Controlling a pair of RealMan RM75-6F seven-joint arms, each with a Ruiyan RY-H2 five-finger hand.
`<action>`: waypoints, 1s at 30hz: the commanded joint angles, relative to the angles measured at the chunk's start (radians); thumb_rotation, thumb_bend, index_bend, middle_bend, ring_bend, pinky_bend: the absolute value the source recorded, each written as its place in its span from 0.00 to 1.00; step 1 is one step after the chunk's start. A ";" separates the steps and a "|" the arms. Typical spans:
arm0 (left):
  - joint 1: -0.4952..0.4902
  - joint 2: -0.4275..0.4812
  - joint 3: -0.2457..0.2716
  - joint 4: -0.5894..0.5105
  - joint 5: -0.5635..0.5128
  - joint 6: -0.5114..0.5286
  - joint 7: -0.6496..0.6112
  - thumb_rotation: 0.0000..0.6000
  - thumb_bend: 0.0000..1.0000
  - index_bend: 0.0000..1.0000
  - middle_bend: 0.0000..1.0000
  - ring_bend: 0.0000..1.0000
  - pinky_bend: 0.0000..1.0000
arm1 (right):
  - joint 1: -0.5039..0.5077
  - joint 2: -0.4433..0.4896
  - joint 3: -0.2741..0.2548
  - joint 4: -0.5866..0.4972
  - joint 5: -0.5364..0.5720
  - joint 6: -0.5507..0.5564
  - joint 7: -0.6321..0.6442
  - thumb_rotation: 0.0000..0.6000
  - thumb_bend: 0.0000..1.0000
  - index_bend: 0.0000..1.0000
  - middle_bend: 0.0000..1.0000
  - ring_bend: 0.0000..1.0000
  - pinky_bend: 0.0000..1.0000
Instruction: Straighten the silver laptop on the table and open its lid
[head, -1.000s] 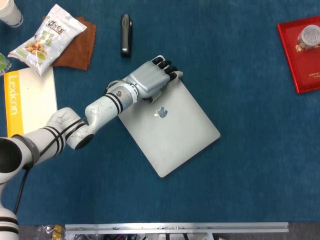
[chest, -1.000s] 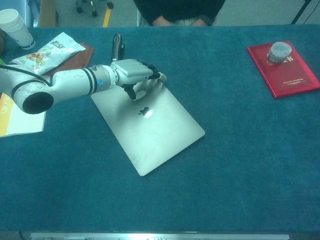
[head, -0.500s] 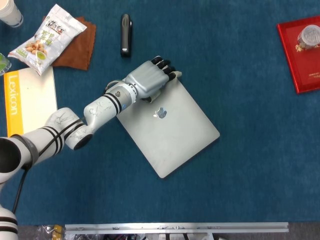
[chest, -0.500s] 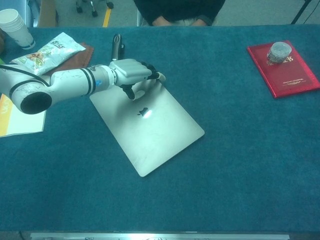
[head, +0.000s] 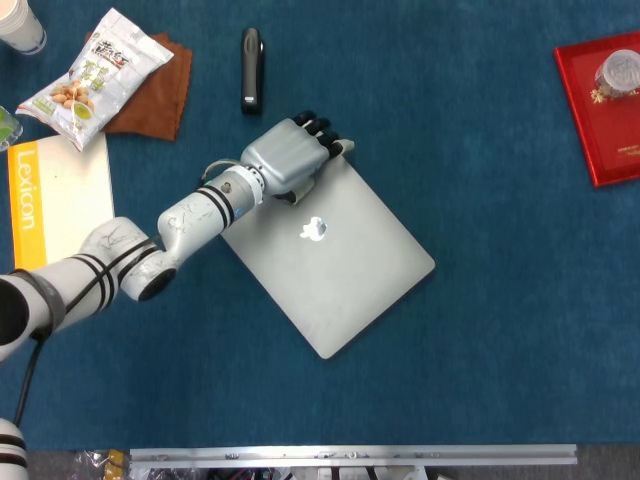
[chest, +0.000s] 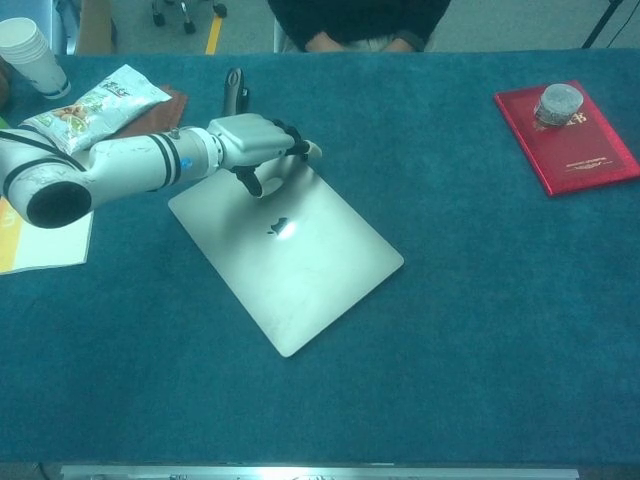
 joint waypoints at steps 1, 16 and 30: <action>0.004 0.008 0.002 -0.010 -0.006 0.001 0.010 0.95 0.55 0.09 0.34 0.07 0.06 | -0.001 0.000 0.000 -0.001 -0.001 0.001 0.002 1.00 0.10 0.00 0.10 0.00 0.24; 0.036 0.079 0.012 -0.087 -0.047 0.023 0.088 0.91 0.55 0.09 0.36 0.09 0.06 | -0.009 0.007 0.000 -0.026 -0.017 0.017 0.001 1.00 0.10 0.00 0.10 0.00 0.24; 0.072 0.139 0.022 -0.168 -0.094 0.054 0.173 0.88 0.55 0.09 0.36 0.09 0.06 | -0.016 0.012 -0.002 -0.049 -0.033 0.031 0.002 1.00 0.10 0.00 0.10 0.00 0.24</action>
